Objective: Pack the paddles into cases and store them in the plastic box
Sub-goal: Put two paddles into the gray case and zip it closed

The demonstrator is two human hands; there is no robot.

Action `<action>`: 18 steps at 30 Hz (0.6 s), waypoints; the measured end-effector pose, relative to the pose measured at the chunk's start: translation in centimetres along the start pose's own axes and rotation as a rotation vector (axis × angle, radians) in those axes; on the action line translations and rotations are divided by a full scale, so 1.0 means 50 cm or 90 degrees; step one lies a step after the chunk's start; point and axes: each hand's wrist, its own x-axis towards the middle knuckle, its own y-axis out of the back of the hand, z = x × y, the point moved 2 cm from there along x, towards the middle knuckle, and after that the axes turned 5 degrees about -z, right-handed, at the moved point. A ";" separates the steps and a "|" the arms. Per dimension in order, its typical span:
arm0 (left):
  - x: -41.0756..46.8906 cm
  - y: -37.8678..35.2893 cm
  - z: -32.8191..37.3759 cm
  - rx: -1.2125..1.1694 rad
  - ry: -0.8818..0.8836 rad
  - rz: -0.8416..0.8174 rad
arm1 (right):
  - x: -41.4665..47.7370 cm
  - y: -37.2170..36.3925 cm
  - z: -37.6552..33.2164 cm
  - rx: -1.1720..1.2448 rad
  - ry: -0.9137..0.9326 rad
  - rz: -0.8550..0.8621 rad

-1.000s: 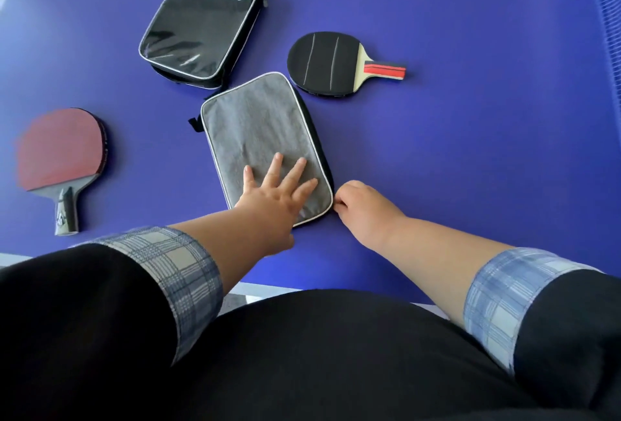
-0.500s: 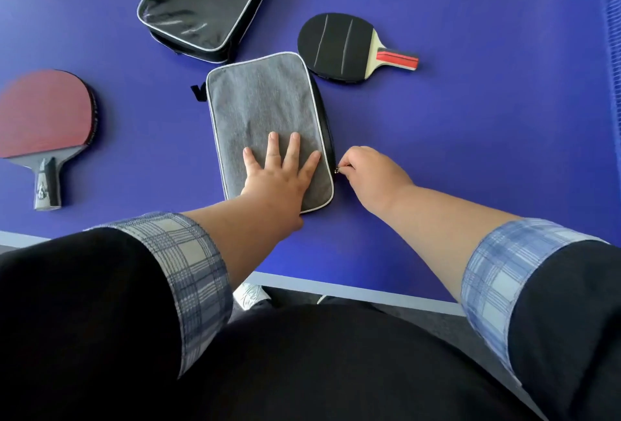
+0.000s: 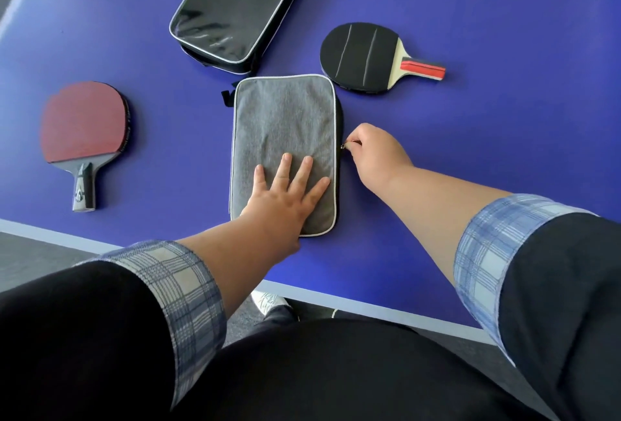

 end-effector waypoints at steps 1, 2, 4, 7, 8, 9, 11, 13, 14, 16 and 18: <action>-0.004 -0.002 -0.004 0.002 -0.004 -0.003 | 0.007 0.003 -0.004 0.003 0.004 0.002; -0.007 -0.005 -0.008 0.006 -0.009 -0.007 | 0.013 0.007 -0.007 0.005 0.008 0.001; -0.014 -0.007 -0.015 0.015 -0.024 -0.024 | 0.021 0.012 -0.011 0.013 0.017 -0.011; -0.010 0.018 -0.022 -0.046 -0.021 -0.021 | 0.018 0.011 -0.007 0.036 0.010 -0.034; -0.002 0.036 -0.024 -0.094 -0.005 0.003 | 0.017 0.010 -0.007 0.045 0.005 -0.043; 0.011 0.055 -0.027 -0.134 0.013 0.037 | 0.016 0.008 -0.007 0.055 -0.001 -0.051; 0.051 0.087 -0.034 -0.177 0.052 0.105 | 0.017 0.004 -0.006 0.072 -0.004 -0.057; 0.103 0.110 -0.049 -0.215 0.111 0.127 | 0.019 0.002 -0.003 0.077 -0.001 -0.057; 0.127 0.117 -0.057 -0.227 0.141 0.124 | 0.020 0.002 0.001 0.076 0.002 -0.059; 0.162 0.117 -0.067 -0.214 0.169 0.117 | 0.024 0.003 0.011 0.070 0.008 -0.063; 0.168 0.104 -0.066 -0.180 0.159 0.127 | 0.032 0.009 0.018 0.044 0.020 -0.062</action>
